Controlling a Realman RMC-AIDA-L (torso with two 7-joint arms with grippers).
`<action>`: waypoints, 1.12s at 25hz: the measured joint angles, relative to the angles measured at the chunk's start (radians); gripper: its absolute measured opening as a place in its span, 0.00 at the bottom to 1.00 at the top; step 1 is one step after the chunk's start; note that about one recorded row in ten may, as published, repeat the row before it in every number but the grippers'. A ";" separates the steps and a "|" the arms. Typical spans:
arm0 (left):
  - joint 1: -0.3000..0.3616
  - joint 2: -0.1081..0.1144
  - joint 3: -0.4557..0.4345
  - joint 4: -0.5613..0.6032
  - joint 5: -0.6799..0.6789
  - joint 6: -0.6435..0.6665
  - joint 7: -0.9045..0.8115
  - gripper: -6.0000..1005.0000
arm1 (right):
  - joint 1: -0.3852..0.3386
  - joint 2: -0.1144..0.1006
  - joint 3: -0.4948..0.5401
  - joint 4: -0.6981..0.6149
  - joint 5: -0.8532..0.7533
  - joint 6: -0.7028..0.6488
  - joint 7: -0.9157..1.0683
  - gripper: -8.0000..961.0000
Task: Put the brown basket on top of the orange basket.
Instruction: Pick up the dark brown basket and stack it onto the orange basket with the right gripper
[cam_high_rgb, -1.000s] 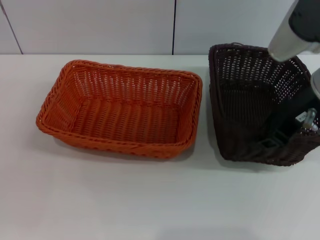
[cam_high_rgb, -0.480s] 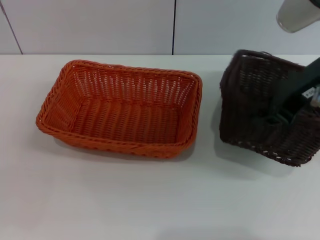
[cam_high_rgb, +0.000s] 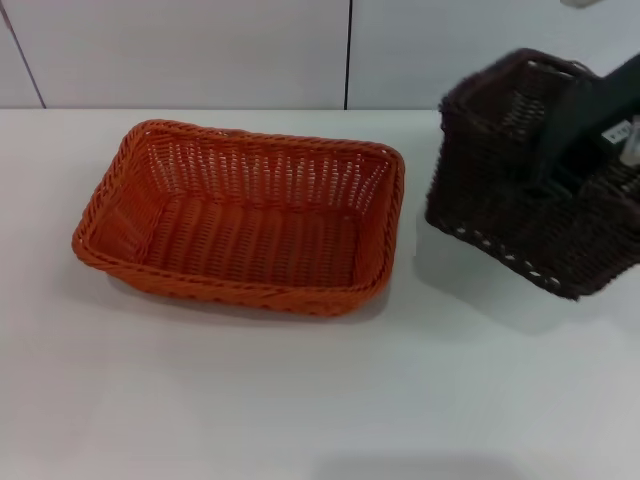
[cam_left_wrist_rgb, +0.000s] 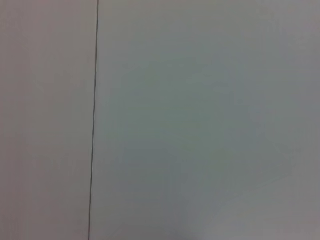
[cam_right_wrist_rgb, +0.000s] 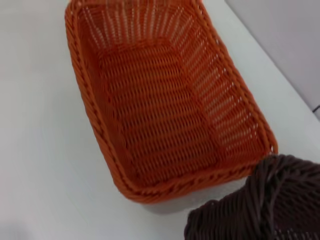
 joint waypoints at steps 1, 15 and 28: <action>0.000 0.000 0.000 0.001 0.000 0.000 0.000 0.78 | 0.025 -0.001 -0.002 0.002 -0.002 -0.008 0.000 0.20; 0.006 -0.004 -0.003 0.003 -0.001 0.000 -0.024 0.77 | 0.053 0.006 -0.270 0.035 -0.062 0.171 -0.262 0.20; 0.035 -0.008 0.014 0.003 0.007 0.062 -0.056 0.77 | 0.014 0.015 -0.470 0.060 -0.022 0.255 -0.639 0.20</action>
